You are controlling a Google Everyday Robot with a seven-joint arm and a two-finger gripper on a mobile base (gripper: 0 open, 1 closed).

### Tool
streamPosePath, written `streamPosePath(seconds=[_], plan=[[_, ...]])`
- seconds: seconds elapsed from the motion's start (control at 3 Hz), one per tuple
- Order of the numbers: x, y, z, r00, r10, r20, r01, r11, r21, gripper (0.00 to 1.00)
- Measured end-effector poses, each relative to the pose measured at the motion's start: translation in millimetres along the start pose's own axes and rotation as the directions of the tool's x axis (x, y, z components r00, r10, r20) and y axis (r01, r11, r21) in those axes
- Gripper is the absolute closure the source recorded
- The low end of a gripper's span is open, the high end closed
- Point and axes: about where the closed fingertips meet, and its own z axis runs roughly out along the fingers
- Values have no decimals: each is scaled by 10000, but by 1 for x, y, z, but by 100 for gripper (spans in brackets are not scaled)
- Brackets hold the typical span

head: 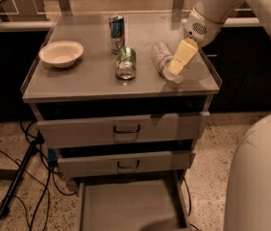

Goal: Place water bottle into bottom drawer

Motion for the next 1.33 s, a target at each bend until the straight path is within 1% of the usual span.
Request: streamPosePath(seconds=[0.67, 1.0, 1.33], plan=[[-3, -11, 13, 9998, 148, -134, -151, 9996, -239, 0], [-2, -17, 20, 9993, 337, -164, -343, 9986, -392, 0], [-7, -25, 24, 9986, 500, -159, -503, 9985, -203, 0]])
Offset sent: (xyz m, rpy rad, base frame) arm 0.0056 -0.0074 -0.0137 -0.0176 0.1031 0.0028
